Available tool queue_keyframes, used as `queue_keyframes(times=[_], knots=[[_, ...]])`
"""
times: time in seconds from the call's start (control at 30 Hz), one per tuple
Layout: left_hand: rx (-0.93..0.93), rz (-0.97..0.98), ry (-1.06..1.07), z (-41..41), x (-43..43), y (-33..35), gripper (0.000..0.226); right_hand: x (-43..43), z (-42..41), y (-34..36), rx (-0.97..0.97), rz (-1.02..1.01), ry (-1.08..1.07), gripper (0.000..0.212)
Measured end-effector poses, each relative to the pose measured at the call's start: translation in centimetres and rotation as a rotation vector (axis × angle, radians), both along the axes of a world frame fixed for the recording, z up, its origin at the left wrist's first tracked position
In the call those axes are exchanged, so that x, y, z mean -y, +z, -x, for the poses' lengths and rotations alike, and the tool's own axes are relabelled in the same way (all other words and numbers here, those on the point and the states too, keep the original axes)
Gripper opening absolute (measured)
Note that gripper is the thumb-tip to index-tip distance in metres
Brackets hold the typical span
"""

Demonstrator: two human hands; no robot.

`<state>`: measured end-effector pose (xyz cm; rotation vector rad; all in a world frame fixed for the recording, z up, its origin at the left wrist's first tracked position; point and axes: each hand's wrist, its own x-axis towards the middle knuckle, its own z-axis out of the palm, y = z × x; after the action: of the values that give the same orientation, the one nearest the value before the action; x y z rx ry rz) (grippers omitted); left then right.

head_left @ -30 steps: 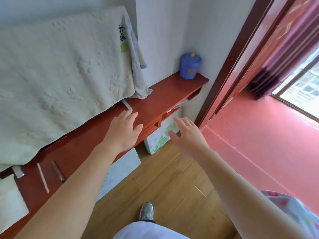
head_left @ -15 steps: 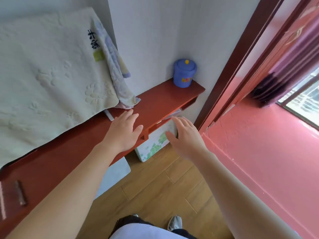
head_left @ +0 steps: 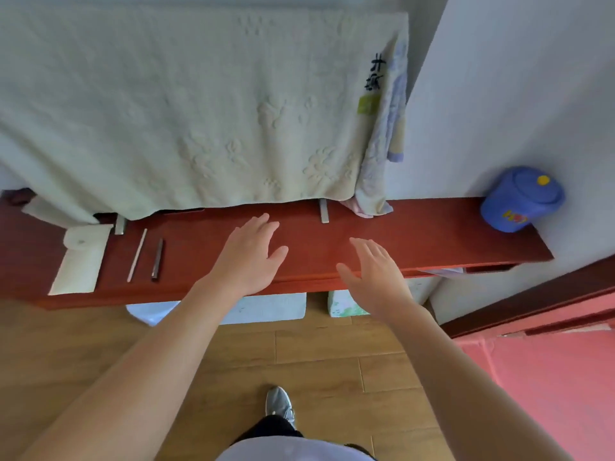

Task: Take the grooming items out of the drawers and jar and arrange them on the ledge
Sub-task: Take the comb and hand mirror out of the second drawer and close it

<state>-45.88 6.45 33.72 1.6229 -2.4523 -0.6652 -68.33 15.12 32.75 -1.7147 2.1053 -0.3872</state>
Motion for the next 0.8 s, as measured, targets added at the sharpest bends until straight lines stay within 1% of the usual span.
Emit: queue_keyframes(times=[0.27,0.53,0.8], knots=[[-0.059,-0.052,0.131,-2.4,1.8,-1.6,0.060,5.3,-1.9,-1.5,0.001,-0.011,0.137,0.063],[-0.144,-0.116,0.255,-0.9,0.9,-4.0,0.061,7.2,0.4,-3.7,0.041,-0.043,0.232,0.064],[-0.210,-0.167,0.309,-0.2,-0.4,-8.6,0.079,6.7,1.1,-7.6,0.128,-0.052,0.230,0.065]])
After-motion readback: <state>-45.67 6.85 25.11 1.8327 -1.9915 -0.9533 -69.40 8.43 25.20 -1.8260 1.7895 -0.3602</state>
